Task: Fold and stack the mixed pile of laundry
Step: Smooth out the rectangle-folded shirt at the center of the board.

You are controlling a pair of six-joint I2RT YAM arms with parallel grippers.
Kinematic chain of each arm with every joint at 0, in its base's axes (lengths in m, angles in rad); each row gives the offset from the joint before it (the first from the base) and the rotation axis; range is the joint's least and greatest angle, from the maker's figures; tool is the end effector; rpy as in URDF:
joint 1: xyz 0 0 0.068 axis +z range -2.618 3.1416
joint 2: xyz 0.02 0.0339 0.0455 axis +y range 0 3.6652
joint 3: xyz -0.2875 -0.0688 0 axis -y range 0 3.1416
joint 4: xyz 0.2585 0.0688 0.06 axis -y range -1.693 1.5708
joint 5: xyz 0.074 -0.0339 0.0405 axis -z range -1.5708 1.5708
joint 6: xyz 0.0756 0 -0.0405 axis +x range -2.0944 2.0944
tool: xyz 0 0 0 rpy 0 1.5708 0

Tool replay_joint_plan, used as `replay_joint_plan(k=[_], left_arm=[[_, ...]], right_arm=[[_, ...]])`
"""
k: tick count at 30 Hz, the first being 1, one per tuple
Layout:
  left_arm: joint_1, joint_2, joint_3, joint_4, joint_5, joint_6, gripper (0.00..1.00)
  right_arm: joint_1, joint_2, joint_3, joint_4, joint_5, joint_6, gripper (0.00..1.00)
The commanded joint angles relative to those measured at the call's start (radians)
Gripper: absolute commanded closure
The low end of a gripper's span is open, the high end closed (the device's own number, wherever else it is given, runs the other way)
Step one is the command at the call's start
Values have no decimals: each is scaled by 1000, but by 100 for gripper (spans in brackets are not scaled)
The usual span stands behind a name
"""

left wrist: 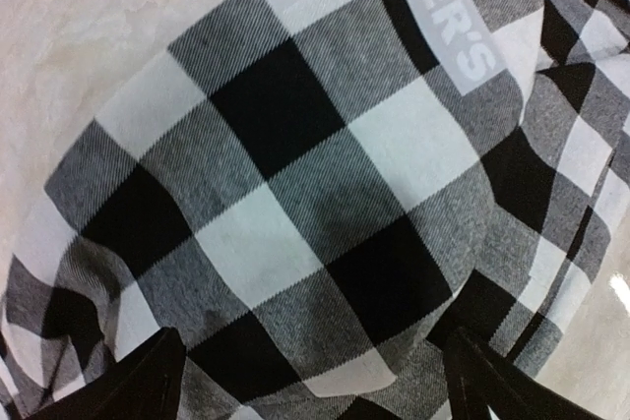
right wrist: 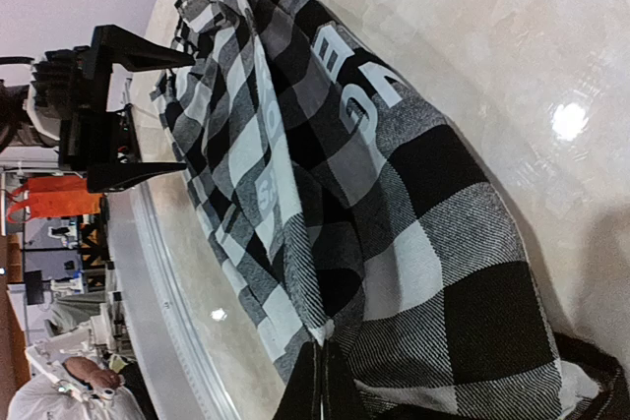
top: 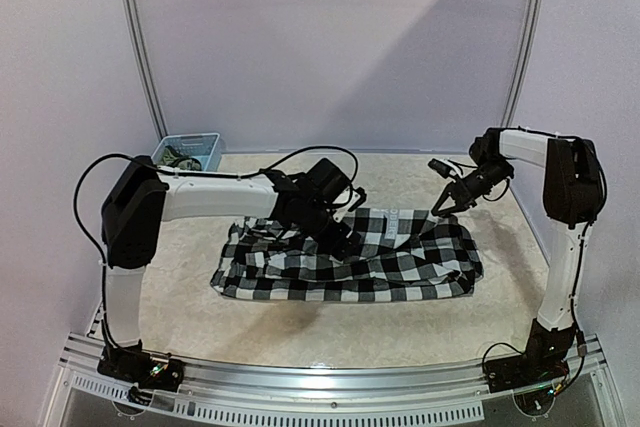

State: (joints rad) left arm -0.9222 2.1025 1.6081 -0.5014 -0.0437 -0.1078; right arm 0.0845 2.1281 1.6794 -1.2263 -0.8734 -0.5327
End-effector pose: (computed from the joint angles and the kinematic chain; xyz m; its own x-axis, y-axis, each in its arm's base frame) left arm 0.3065 -0.3989 0.1660 -0.5881 0.5979 -0.5446 0.7227 0.6908 -0.0221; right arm 0.4119 0.0930 0.1775 -0.8665 -0.4007 -0.2976 -0.4816 0.5144 0.7096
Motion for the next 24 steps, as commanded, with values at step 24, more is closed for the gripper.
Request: replay_joint_plan(k=[24], left_arm=[[-99,150,113,-23,-67,277,6]], right_arm=[[-65,86,-72,-125,-25,-51,92]])
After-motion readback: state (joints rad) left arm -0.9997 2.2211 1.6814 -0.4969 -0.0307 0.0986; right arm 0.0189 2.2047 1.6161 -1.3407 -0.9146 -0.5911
